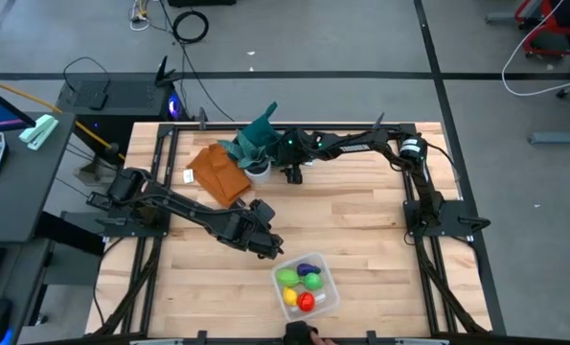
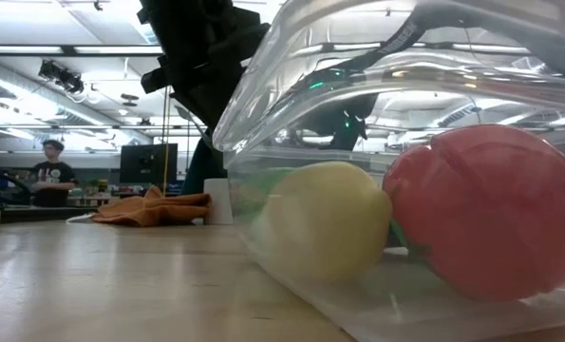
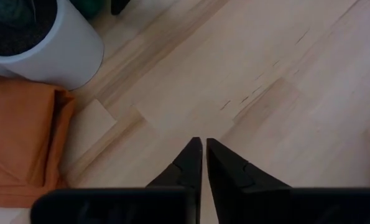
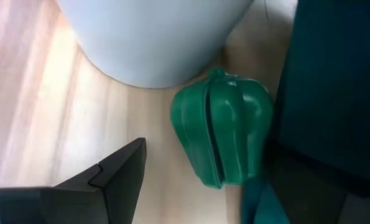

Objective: Pick and placing Produce into tupperware
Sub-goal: Put the bell pepper into the transparent bin

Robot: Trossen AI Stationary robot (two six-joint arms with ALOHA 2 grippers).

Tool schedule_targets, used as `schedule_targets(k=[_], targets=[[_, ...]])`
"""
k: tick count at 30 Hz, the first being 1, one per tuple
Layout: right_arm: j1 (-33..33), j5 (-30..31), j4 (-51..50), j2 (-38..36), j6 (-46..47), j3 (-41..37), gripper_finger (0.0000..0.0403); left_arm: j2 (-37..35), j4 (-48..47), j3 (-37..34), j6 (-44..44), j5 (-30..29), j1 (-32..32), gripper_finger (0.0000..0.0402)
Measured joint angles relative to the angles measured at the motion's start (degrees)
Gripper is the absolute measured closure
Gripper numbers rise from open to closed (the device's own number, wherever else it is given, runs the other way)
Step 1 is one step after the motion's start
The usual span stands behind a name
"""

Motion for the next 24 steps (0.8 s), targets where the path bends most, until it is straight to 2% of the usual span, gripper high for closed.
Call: schedule_targets(k=[12,24], targets=[[-0.2,-2.0,1.7,0.0,0.1,0.0,0.0127,0.0,1.3,0.0,0.0,0.4,-0.8,0.0396],[-0.2,-2.0,2.3,0.0,0.2,0.0,0.0180,0.0,1.4,0.0,-0.4,0.4,-0.9,0.0380]])
